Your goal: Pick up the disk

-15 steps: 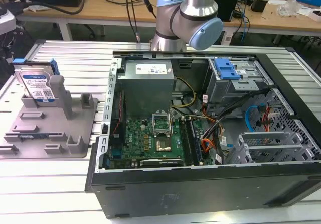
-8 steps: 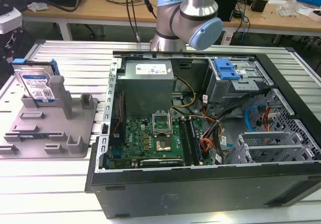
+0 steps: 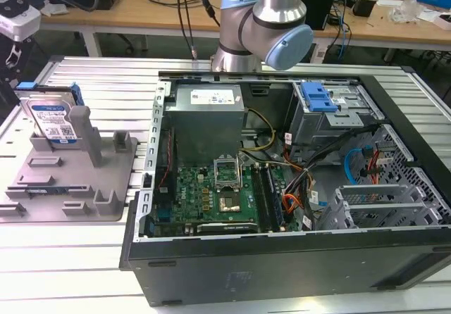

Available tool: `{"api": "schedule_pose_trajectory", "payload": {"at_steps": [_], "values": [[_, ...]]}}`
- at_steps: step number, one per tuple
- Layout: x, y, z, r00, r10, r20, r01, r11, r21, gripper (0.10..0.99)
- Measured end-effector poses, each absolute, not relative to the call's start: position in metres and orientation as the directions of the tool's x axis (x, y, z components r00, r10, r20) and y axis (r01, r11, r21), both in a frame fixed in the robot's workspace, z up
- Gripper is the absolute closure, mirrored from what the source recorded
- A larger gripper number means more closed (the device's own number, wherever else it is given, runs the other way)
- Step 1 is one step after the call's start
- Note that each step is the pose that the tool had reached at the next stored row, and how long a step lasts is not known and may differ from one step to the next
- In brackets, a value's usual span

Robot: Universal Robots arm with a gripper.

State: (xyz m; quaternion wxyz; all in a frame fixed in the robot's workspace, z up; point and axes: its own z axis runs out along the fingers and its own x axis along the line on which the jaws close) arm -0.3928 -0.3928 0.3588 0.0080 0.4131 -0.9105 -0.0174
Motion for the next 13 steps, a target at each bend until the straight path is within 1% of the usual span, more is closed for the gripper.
{"api": "schedule_pose_trajectory", "payload": {"at_steps": [1, 2, 3, 5, 6, 7, 13], "values": [[-0.3928, -0.3927, 0.3586, -0.637, -0.771, 0.0, -0.77, 0.637, 0.038, 0.918], [-0.3928, -0.3927, 0.3586, -0.621, -0.784, 0.0, -0.783, 0.621, 0.038, 0.918], [-0.3928, -0.3928, 0.3585, -0.587, -0.81, 0.0, -0.809, 0.586, 0.038, 0.788], [-0.3928, -0.3928, 0.3583, -0.548, -0.837, 0.0, -0.836, 0.547, 0.038, 0.671], [-0.3928, -0.3927, 0.3582, -0.533, -0.846, 0.0, -0.846, 0.533, 0.038, 0.671], [-0.3928, -0.3927, 0.3579, -0.503, -0.865, 0.0, -0.864, 0.502, 0.038, 0.604], [-0.3928, -0.3927, 0.3559, -0.367, -0.93, 0.0, -0.93, 0.367, 0.038, 0.604]]}}
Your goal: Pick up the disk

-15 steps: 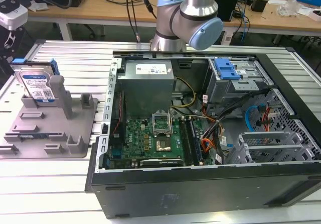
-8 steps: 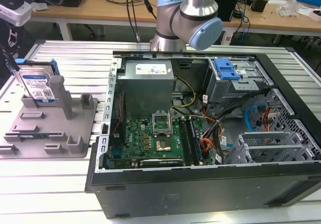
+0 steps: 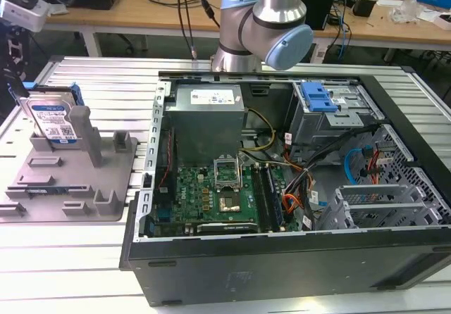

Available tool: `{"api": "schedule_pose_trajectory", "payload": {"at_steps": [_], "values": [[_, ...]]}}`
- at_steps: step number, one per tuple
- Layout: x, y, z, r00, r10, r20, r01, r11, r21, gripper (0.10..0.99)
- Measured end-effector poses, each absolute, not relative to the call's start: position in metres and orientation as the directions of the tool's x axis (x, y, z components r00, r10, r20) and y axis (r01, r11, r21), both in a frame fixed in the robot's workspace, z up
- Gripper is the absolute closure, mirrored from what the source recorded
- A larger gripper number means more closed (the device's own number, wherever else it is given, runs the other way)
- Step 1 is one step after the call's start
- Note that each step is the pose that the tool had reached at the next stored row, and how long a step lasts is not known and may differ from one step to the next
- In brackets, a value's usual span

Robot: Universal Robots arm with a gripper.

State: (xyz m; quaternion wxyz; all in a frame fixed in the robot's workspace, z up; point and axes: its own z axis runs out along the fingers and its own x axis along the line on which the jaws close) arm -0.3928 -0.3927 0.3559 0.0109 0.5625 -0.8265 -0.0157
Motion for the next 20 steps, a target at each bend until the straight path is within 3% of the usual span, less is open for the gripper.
{"api": "schedule_pose_trajectory", "payload": {"at_steps": [11, 20], "values": [[-0.393, -0.393, 0.354, -0.076, -0.997, -0.001, -0.997, 0.076, 0.029, 0.604], [-0.393, -0.378, 0.354, -0.053, -0.999, 0.003, -0.998, 0.053, 0.029, 0.604]]}}
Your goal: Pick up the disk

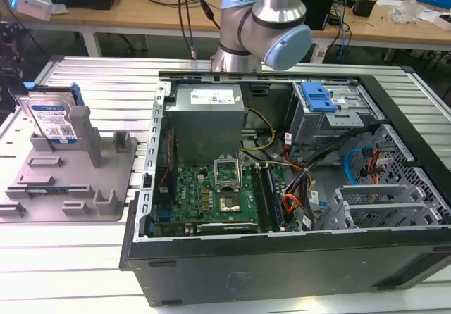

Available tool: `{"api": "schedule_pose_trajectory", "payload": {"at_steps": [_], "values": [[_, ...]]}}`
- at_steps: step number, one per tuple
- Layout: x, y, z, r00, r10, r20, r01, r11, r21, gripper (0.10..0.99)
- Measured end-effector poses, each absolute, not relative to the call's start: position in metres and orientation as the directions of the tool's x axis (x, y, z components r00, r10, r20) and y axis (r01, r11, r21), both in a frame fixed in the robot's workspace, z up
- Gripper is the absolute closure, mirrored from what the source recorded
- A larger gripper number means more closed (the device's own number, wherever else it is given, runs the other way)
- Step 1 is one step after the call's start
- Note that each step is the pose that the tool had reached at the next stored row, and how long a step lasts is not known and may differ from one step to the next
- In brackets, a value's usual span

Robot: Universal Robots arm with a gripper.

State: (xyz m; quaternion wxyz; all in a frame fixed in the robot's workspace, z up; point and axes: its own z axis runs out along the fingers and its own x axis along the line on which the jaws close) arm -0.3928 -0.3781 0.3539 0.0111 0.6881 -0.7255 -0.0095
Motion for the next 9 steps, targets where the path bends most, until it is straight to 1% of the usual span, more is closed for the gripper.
{"api": "schedule_pose_trajectory", "payload": {"at_steps": [9], "values": [[-0.393, -0.34, 0.354, -0.023, -1.0, 0.009, -0.999, 0.023, 0.028, 0.604]]}}
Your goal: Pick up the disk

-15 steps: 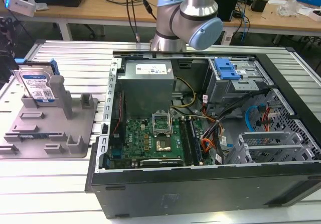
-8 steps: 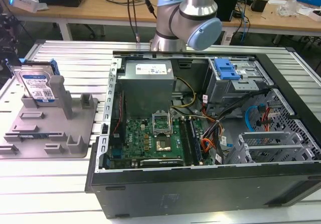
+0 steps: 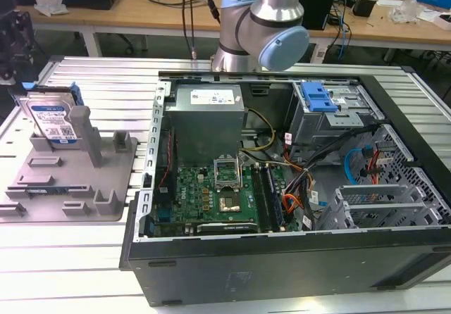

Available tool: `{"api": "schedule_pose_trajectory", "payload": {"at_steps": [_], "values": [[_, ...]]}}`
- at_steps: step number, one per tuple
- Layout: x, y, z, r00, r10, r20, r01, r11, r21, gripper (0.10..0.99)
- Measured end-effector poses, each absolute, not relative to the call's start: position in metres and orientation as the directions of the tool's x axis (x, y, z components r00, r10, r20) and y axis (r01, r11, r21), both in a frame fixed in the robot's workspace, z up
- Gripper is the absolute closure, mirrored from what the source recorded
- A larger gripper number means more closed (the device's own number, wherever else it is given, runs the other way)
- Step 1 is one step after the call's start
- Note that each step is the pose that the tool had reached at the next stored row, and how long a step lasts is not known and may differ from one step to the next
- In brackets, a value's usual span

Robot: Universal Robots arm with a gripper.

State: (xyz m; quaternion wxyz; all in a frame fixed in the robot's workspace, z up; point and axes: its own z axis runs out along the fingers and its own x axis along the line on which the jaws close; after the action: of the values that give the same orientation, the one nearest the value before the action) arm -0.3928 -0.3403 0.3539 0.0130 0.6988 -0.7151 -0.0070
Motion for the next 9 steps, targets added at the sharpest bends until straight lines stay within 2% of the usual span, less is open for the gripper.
{"api": "schedule_pose_trajectory", "payload": {"at_steps": [9], "values": [[-0.395, -0.305, 0.353, 0.002, -1.0, 0.021, -1.0, -0.001, 0.023, 0.604]]}}
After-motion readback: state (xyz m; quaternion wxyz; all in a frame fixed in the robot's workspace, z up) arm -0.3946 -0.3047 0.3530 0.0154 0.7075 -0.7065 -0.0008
